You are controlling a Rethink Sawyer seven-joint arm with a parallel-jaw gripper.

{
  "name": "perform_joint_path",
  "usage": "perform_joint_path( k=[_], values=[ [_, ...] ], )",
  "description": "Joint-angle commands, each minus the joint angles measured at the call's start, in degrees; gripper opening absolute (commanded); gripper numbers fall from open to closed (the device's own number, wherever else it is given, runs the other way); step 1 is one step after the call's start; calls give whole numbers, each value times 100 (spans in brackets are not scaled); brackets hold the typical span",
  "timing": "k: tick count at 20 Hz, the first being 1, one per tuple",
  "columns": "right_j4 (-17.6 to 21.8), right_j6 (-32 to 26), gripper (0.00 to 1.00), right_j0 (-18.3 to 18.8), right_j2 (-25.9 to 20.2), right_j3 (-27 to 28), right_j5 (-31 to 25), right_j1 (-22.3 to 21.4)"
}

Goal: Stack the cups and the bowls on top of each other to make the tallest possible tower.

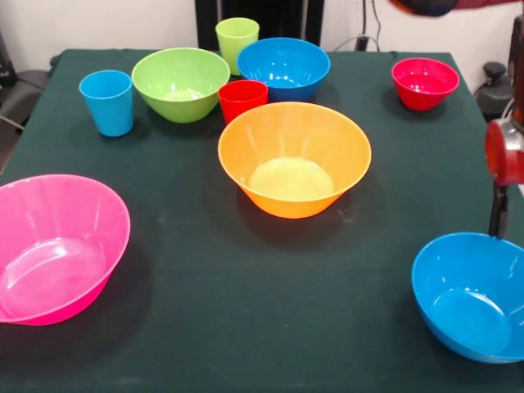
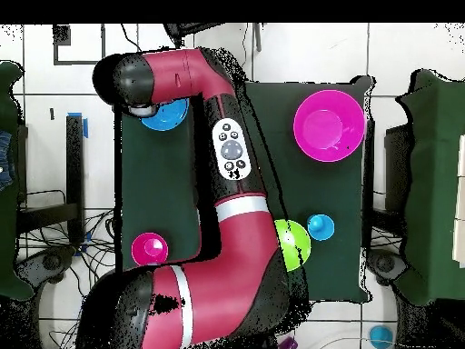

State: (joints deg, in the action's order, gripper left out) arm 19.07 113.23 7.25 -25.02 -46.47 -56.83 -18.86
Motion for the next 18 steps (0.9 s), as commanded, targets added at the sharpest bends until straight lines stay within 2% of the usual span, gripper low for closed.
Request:
perform_joint_path(
  k=[1, 8, 18],
  values=[
    [239, -1085, 100, -84, 19, -485, -646, -153],
    [231, -1098, 100, 21, 13, -769, -447, -256],
    [342, -1466, 100, 160, -19, -638, -527, -182]
  ],
)
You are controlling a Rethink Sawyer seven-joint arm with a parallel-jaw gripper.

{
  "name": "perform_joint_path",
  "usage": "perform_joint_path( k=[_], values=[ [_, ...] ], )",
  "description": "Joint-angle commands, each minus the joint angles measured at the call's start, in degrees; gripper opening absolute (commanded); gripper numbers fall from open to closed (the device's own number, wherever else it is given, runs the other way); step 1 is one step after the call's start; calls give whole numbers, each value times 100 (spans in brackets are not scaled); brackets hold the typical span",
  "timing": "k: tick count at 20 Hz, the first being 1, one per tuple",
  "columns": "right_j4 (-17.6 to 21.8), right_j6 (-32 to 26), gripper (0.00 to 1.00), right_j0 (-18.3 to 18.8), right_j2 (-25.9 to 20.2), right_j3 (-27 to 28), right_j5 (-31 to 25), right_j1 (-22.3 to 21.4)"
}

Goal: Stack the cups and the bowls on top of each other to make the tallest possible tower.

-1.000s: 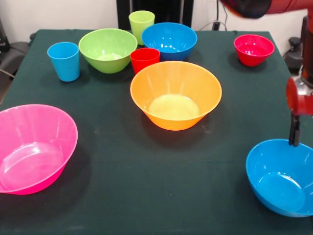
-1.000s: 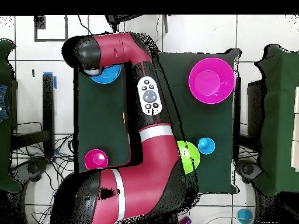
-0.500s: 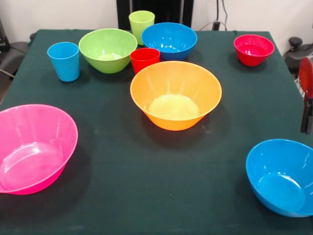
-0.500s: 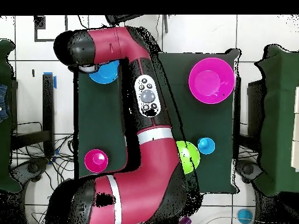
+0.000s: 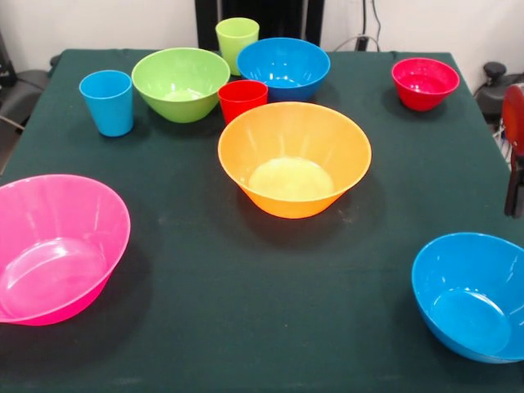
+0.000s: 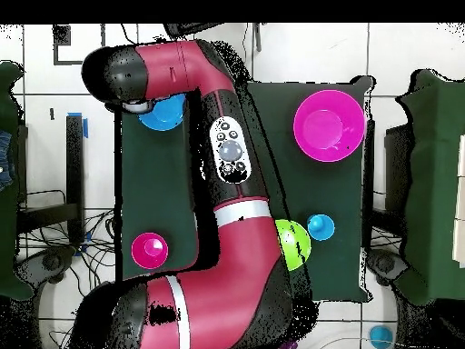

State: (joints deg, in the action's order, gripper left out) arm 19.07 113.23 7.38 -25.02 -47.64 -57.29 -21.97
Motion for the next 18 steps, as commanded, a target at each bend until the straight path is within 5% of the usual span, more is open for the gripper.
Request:
perform_joint_path(
  k=[1, 18],
  values=[
    [356, -1537, 100, 165, -29, -471, -520, 154],
    [471, -2132, 100, 404, -218, -38, -759, 423]
  ],
)
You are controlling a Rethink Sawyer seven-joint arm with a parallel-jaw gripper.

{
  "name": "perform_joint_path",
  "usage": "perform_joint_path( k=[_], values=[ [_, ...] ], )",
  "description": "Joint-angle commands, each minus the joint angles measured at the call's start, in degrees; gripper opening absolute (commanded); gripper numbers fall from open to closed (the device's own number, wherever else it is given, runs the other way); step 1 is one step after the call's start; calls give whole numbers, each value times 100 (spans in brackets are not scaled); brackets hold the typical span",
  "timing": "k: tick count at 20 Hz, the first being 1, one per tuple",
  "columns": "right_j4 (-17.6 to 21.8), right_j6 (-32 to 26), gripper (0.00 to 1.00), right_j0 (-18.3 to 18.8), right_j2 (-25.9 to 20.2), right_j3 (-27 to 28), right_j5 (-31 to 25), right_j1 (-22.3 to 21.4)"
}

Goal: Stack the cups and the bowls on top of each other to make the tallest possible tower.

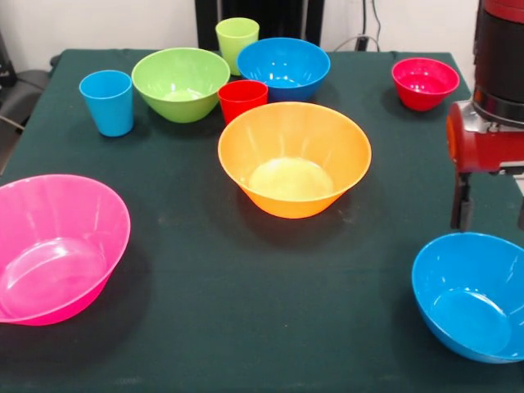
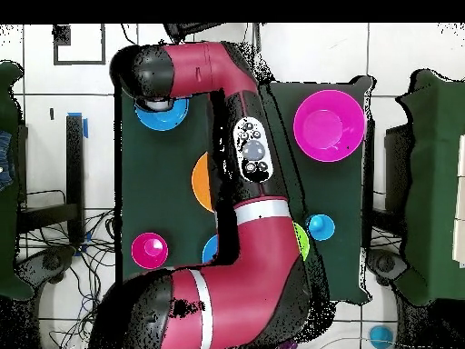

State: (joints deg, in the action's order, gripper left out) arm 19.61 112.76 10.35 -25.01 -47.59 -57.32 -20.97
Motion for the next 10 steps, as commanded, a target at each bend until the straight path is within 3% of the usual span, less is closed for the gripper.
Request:
perform_joint_path(
  k=[1, 10],
  values=[
    [417, -2110, 100, 121, -229, -34, -755, 333],
    [379, -2384, 100, 185, -329, 47, -731, 421]
  ],
)
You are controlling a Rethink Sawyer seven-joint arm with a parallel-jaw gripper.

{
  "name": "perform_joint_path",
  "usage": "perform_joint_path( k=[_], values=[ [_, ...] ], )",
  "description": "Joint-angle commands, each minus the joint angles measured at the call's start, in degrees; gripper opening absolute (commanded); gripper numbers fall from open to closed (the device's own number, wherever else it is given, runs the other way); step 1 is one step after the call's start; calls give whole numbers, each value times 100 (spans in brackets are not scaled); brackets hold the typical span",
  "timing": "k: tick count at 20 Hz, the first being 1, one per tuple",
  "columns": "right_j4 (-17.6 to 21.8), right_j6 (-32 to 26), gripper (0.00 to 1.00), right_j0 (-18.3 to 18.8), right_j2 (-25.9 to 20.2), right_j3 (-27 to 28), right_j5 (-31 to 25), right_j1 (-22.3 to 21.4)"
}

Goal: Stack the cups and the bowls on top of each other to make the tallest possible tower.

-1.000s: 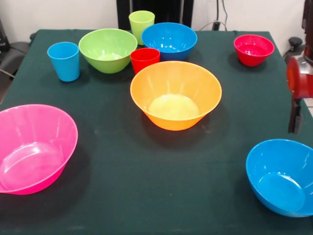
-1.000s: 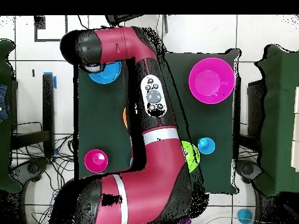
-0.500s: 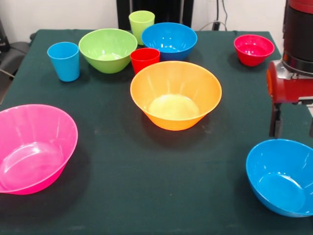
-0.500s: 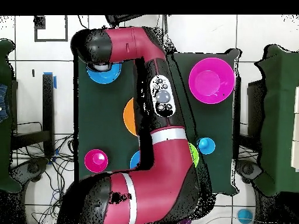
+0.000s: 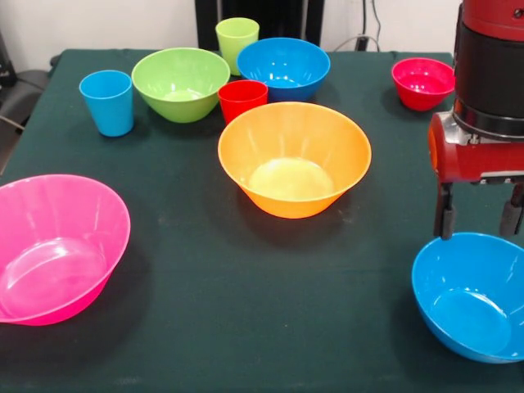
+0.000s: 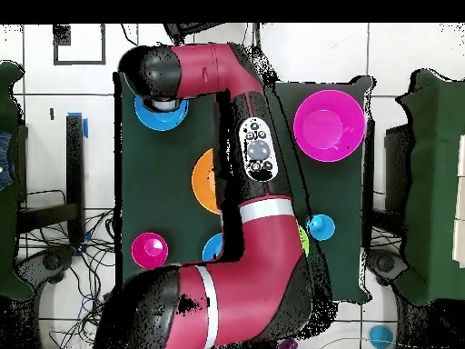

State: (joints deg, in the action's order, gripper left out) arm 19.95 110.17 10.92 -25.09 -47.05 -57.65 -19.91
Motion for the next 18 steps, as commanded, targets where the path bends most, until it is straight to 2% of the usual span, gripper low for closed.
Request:
perform_joint_path(
  k=[1, 8, 18],
  values=[
    [351, -2197, 100, 135, -340, 14, -691, 330],
    [313, -2241, 100, 197, -326, 44, -614, 380],
    [492, -3013, 100, 368, -402, 680, -1003, 664]
  ],
)
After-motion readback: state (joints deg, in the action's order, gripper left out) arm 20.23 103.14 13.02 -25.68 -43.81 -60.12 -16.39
